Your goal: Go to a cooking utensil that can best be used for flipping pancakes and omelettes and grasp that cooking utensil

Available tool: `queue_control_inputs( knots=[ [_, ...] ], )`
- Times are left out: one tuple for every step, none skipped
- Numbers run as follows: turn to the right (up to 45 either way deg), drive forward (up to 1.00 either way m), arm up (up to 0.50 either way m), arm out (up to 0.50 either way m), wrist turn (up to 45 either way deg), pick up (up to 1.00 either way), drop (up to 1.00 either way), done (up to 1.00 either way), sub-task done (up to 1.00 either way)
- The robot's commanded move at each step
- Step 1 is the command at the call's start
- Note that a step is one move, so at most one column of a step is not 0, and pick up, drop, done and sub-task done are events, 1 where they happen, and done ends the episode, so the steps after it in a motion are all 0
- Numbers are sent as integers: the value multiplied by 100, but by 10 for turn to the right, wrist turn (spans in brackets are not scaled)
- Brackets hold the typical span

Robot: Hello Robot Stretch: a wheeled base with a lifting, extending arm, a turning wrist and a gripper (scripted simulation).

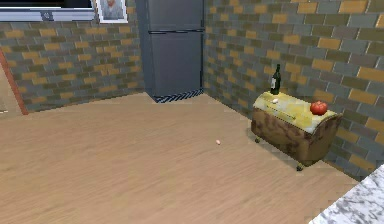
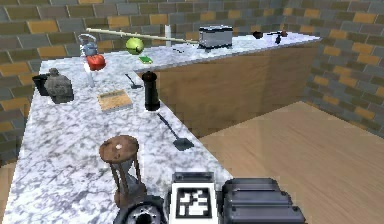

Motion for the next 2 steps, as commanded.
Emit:
queue_control_inputs(
  knots=[
    [0,0,0,26,0,0,0,0,0],
    [0,0,0,0,450,0,0,0,0]
  ],
)
